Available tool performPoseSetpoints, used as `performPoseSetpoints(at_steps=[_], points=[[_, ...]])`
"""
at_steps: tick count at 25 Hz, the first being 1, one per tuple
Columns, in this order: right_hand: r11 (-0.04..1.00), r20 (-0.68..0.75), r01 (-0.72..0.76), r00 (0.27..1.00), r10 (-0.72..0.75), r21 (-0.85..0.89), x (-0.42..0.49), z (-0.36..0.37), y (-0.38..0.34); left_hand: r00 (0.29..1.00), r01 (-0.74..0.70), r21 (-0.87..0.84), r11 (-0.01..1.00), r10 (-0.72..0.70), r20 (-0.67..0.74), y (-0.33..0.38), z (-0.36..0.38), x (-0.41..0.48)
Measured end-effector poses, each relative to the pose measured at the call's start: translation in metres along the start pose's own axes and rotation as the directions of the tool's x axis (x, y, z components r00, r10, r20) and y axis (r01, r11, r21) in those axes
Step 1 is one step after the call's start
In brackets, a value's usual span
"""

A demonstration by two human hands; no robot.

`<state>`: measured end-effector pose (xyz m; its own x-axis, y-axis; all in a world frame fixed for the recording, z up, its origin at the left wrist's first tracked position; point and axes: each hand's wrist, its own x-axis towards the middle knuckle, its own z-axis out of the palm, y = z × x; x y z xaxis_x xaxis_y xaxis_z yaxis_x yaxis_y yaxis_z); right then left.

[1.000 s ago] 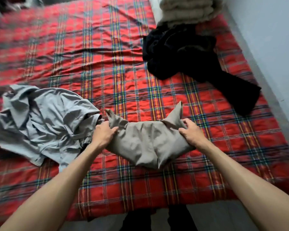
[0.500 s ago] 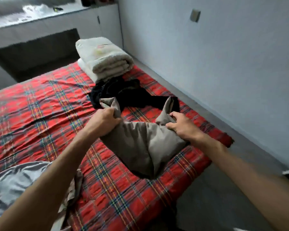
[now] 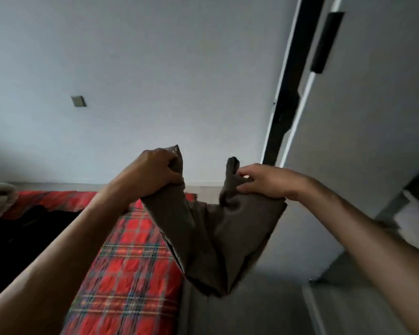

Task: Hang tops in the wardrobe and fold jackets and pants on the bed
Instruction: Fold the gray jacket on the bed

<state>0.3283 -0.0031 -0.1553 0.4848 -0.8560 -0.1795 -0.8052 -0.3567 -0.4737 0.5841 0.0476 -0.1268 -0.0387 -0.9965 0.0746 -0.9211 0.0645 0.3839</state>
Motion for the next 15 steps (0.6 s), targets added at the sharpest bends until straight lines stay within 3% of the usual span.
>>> performPoseSetpoints(at_steps=[5, 9, 12, 15], points=[[0.973, -0.183, -0.216, 0.963, 0.200, -0.077, -0.154, -0.076, 0.079, 0.950, -0.287, -0.146, 0.947, 0.301, 0.087, 0.166, 0.030, 0.005], [0.891, -0.339, -0.452, 0.845, 0.413, -0.041, -0.282, -0.123, 0.127, 0.866, -0.458, -0.291, 0.840, 0.495, 0.064, 0.289, 0.058, 0.000], [0.781, -0.459, -0.615, 0.666, 0.588, 0.109, -0.367, -0.150, 0.159, 0.763, -0.590, -0.386, 0.709, 0.646, 0.022, 0.360, 0.079, -0.006], [0.637, -0.613, -0.704, 0.361, 0.703, 0.316, -0.443, -0.183, 0.195, 0.681, -0.600, -0.544, 0.586, 0.732, 0.037, 0.419, 0.097, -0.004]])
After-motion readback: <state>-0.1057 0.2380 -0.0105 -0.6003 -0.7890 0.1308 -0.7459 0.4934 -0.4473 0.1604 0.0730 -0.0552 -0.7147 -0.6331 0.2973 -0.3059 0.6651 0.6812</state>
